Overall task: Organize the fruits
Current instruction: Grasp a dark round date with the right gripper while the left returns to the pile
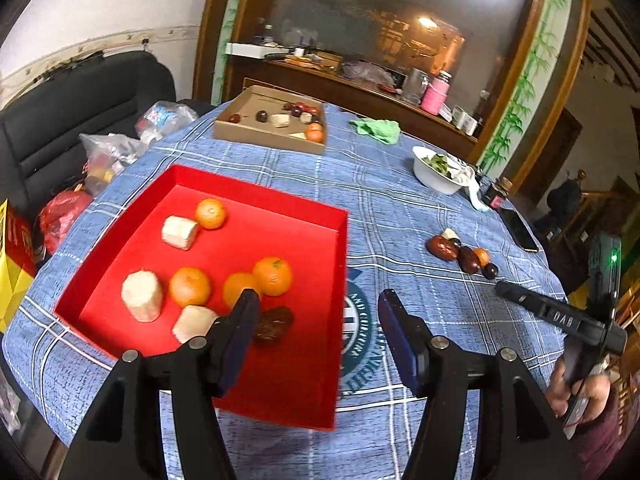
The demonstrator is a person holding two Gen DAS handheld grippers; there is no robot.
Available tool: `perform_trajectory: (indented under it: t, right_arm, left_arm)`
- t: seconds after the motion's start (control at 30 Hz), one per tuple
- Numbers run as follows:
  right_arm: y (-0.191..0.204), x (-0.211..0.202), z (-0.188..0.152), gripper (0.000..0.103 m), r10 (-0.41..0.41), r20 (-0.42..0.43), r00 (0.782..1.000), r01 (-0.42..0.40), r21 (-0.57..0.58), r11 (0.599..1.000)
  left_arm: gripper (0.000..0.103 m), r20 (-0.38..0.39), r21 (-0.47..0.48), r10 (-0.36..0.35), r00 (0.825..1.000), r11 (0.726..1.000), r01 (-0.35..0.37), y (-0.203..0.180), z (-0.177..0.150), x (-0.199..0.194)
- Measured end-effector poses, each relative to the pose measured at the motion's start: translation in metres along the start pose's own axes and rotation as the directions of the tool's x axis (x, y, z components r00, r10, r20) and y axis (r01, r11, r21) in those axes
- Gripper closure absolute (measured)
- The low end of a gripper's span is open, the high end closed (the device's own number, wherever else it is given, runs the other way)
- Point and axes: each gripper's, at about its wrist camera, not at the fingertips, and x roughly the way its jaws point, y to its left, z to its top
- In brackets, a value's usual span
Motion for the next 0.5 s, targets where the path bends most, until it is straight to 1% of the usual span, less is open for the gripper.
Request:
perform_trajectory:
  t: [0.13, 0.23, 0.37, 0.5]
  right_arm:
    - [-0.045, -0.022, 0.010, 0.049, -0.069, 0.047, 0.997, 0.065, 0.077, 0.995]
    - [-0.073, -0.025, 0.021, 0.049, -0.111, 0.059, 0.992, 0.103, 0.124, 0.987]
    - [-0.087, -0.007, 0.032, 0.050, -0.112, 0.037, 0.993, 0.105, 0.148, 0.983]
    - [-0.089, 0.021, 0.035, 0.050, -0.118, -0.007, 0.993, 0.118, 0.127, 0.985]
  left_arm:
    - [0.041, -0.014, 0.025, -0.004, 1.000, 1.000, 0.004, -0.012, -0.001, 0.006]
    - [0.041, -0.040, 0.035, -0.014, 0.999, 0.999, 0.015, -0.019, -0.002, 0.016]
    - [0.041, -0.063, 0.047, -0.028, 0.998, 0.998, 0.031, -0.030, -0.001, 0.025]
    - [0.041, -0.076, 0.074, -0.023, 0.997, 0.997, 0.029, -0.039, 0.000, 0.030]
